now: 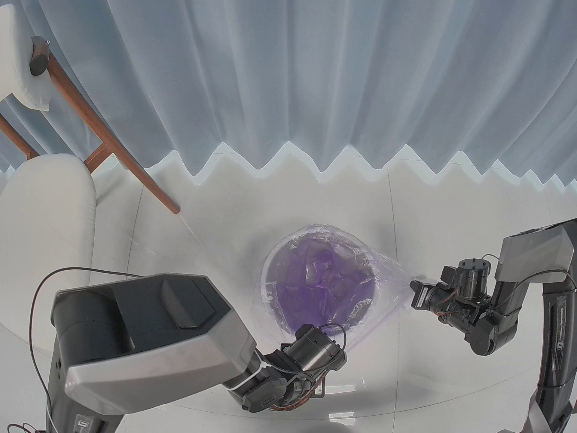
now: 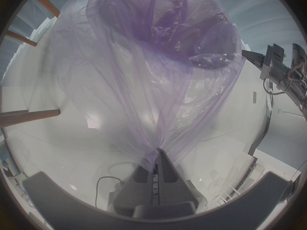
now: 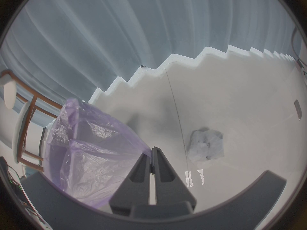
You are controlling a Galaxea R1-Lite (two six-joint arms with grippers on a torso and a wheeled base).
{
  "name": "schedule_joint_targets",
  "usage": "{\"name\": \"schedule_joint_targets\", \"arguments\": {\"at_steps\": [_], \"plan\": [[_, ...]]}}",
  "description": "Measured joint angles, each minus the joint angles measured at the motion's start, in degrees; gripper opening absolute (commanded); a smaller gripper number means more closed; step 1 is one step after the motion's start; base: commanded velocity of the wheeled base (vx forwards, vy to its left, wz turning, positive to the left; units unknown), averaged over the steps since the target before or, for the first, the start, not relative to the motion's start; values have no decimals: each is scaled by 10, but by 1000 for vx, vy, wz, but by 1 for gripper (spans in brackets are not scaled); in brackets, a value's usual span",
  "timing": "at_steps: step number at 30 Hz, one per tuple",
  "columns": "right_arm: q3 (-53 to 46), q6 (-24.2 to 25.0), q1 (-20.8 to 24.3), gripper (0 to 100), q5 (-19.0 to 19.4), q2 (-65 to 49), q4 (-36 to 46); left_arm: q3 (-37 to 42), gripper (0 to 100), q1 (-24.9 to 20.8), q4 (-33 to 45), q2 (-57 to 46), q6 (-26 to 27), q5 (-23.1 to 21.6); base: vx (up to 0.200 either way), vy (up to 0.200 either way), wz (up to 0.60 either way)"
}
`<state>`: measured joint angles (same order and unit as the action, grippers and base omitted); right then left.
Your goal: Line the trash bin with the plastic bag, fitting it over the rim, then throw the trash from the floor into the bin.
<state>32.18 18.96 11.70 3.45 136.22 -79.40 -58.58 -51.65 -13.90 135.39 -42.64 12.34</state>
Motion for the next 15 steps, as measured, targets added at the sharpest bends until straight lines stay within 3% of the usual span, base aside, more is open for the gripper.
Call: {"name": "schedule_joint_targets", "arguments": {"at_steps": [5, 6, 8, 9, 15], "plan": [[32, -21, 1, 0, 1, 32, -8, -8, 0, 9, 0, 6, -1, 11, 0, 0, 0], [36, -21, 1, 100, 1, 37, -9, -9, 0, 10, 0, 6, -2, 11, 0, 0, 0], [40, -21, 1, 100, 2, 45, -9, -7, 0, 12, 2, 7, -3, 12, 0, 0, 0], [41, -21, 1, 100, 2, 47, -10, -5, 100, 13, 4, 7, -3, 12, 0, 0, 0], [29, -21, 2, 100, 9, 51, -26, -2, 100, 14, -2, 6, -9, 13, 0, 0, 0]]}}
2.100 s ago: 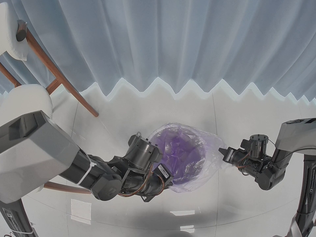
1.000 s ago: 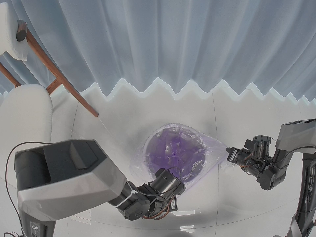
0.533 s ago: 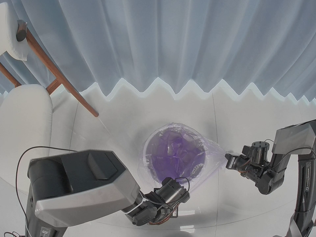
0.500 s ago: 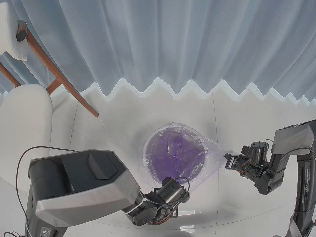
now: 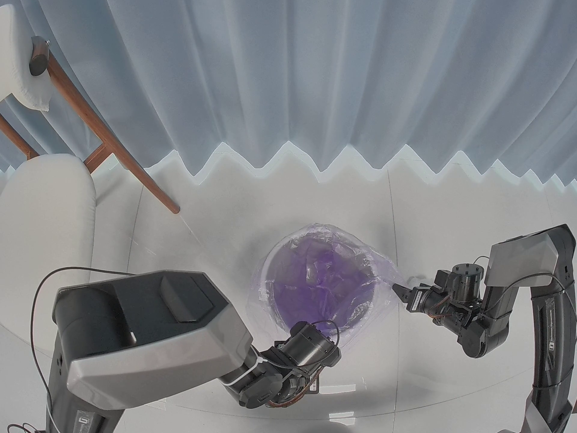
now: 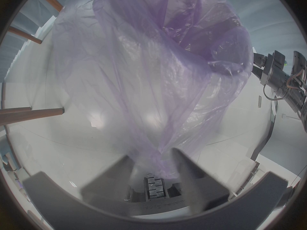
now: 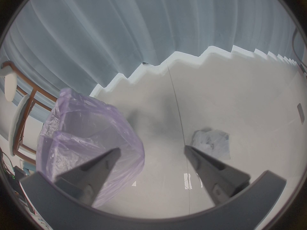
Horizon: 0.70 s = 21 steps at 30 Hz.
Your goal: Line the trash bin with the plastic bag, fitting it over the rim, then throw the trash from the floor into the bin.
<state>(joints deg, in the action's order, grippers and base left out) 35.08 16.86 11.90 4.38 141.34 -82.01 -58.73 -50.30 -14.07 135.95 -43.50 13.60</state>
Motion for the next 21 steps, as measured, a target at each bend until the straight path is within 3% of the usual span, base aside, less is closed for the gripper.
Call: {"name": "schedule_joint_targets", "arguments": {"at_steps": [7, 14, 21], "plan": [[-71, 7, -1, 100, 10, -21, -49, 44, 100, -12, -9, -62, -7, -4, 0, 0, 0], [-132, 34, -8, 100, 16, -56, -69, 166, 100, -15, -13, -188, -9, -15, 0, 0, 0], [-175, 48, -14, 100, 16, -92, -70, 292, 100, 32, -37, -299, -37, -32, 0, 0, 0]]}}
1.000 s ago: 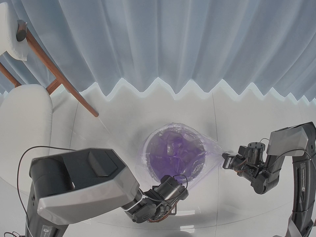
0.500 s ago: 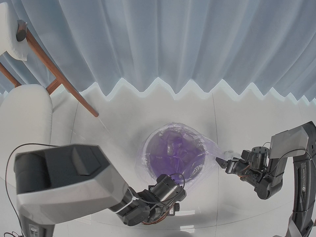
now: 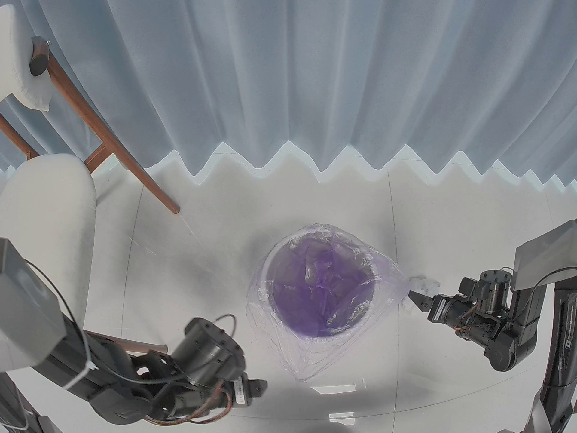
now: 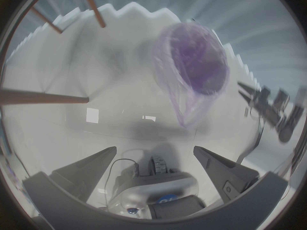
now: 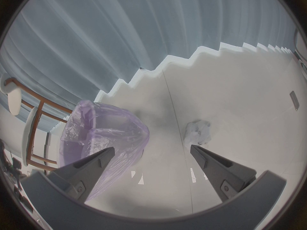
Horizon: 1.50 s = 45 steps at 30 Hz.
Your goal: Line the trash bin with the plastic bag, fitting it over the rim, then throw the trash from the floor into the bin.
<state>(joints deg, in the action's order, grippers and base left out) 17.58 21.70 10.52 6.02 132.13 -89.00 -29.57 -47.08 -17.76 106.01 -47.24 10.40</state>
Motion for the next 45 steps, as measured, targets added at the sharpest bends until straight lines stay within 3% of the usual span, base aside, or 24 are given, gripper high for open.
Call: {"name": "schedule_joint_targets", "arguments": {"at_steps": [5, 11, 17, 31, 45], "plan": [[-30, 10, -1, 100, -1, -26, 0, 37, 100, 84, -60, -37, -47, -16, 0, 0, 0], [-47, 27, -2, 100, -21, -53, 0, 44, 100, 202, -151, -35, -65, -56, 0, 0, 0], [-59, 43, 0, 100, -43, -77, 0, 40, 100, 267, -245, 10, -74, -73, 0, 0, 0], [-68, 53, 4, 100, -61, -101, 0, 9, 100, 240, -332, 102, -69, -104, 0, 0, 0], [-68, 62, 18, 100, -77, -111, 0, -97, 100, 232, -332, 187, -34, -105, 0, 0, 0]]}}
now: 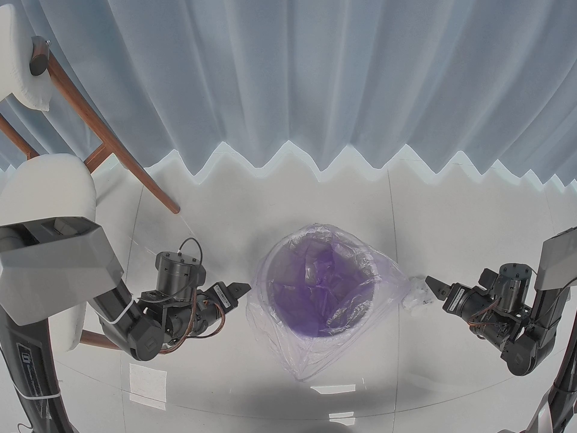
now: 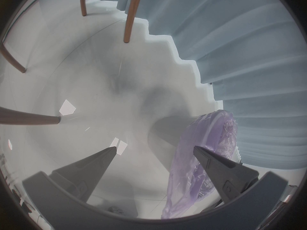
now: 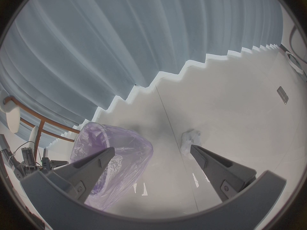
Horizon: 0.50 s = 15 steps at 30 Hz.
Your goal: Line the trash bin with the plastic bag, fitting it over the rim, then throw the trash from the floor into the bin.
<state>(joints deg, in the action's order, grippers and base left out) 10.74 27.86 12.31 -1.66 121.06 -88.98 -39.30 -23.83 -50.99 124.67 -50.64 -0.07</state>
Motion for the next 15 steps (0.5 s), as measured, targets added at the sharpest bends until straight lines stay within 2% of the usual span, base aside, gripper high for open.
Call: {"name": "schedule_joint_targets", "arguments": {"at_steps": [8, 15], "plan": [[0, 1, 1, 100, -4, 0, 0, -14, 100, -23, 2, 22, 7, 2, 0, 0, 0], [-1, 6, 1, 100, -8, -1, 0, -18, 100, -23, -2, 44, 7, 11, 0, 0, 0]]}}
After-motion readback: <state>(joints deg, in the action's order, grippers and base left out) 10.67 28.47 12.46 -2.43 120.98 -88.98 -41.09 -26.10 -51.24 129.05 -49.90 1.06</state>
